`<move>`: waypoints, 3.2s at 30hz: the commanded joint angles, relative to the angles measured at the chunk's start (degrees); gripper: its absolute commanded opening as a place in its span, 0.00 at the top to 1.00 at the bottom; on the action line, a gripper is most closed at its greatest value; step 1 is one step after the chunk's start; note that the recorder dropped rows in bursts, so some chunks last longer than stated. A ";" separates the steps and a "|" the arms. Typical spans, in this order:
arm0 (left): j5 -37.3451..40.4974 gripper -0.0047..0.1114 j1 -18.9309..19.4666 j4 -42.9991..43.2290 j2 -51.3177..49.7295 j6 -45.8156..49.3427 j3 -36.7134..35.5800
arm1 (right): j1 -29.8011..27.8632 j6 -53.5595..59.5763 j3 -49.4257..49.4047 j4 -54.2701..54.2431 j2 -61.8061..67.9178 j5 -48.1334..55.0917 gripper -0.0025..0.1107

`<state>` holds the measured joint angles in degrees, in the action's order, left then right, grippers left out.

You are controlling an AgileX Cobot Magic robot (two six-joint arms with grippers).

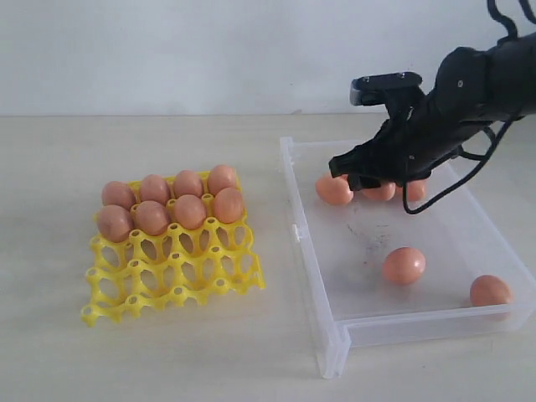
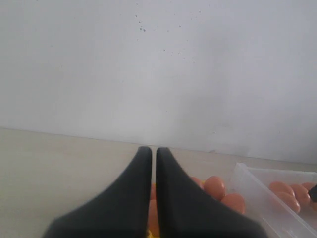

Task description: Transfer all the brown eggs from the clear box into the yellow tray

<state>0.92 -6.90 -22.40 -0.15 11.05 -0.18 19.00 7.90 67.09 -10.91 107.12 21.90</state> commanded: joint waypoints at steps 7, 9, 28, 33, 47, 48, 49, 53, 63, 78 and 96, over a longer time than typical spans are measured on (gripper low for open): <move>-0.92 0.93 -0.33 -0.51 0.15 -0.42 0.18 | 2.27 3.42 -11.80 -5.32 -8.60 -21.90 0.98; -0.92 0.93 -0.33 -0.51 0.15 -0.42 0.18 | 3.62 3.31 -12.78 -5.32 -8.88 -25.65 0.98; -0.92 0.93 -0.33 -0.51 0.15 -0.42 0.18 | 14.95 -27.79 -13.32 32.92 -8.57 -66.42 0.98; -0.92 0.93 -0.33 -0.51 0.15 -0.42 0.18 | 14.95 -33.53 -13.32 43.51 -7.88 -75.57 0.98; -0.92 0.93 -0.33 -0.51 0.15 -0.42 0.18 | 15.11 -49.15 -2.01 60.59 13.81 -91.00 0.98; -0.92 0.93 -0.33 -0.51 0.15 -0.42 0.18 | 15.27 -50.69 -0.15 62.28 15.46 -91.00 0.98; -0.92 0.93 -0.33 -0.51 0.15 -0.42 0.18 | 15.55 -52.24 1.71 63.85 16.92 -91.00 0.98; -0.92 0.93 -0.33 -0.51 0.15 -0.42 0.18 | 17.61 -56.24 8.19 67.15 21.77 -90.53 0.98; -0.92 0.93 -0.33 -0.51 0.15 -0.42 0.18 | 20.92 -58.67 19.07 69.66 29.51 -83.42 0.98; -0.92 0.93 -0.33 -0.51 0.15 -0.42 0.18 | 20.92 -59.89 21.53 71.16 32.93 -77.15 0.98; -0.92 0.93 -0.33 -0.51 0.15 -0.42 0.18 | 20.92 -58.96 22.21 77.35 33.58 -78.14 0.98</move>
<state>0.92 -6.90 -22.40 -0.15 11.05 -0.18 39.97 -50.93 89.29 65.21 140.31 -56.58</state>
